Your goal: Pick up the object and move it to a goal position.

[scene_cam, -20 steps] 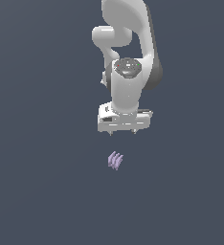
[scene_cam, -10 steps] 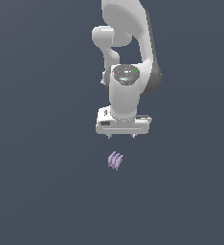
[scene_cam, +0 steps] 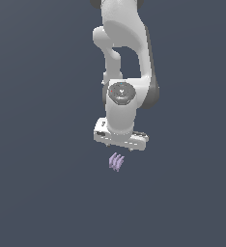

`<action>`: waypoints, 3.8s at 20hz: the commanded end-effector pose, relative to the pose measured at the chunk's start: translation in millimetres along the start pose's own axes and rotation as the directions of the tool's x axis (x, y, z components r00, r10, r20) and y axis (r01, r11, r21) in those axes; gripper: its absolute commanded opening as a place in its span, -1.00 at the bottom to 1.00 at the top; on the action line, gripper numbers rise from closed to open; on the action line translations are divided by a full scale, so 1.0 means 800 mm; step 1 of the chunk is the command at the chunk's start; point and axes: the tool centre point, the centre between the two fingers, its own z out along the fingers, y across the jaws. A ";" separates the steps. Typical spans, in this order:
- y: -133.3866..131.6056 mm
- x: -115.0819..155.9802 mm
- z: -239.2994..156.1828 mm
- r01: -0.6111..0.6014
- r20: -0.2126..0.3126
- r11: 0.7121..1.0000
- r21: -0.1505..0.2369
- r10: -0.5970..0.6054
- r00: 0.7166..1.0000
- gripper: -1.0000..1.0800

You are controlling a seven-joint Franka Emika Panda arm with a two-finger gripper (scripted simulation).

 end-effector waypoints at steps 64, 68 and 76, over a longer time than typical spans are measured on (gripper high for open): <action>0.024 -0.003 0.028 -0.234 -0.004 0.972 -0.014 0.234 0.972 -1.00; 0.030 -0.024 -0.013 -0.234 -0.004 0.972 -0.014 0.234 0.972 -1.00; 0.043 -0.066 -0.099 -0.234 -0.004 0.972 -0.014 0.234 0.972 -1.00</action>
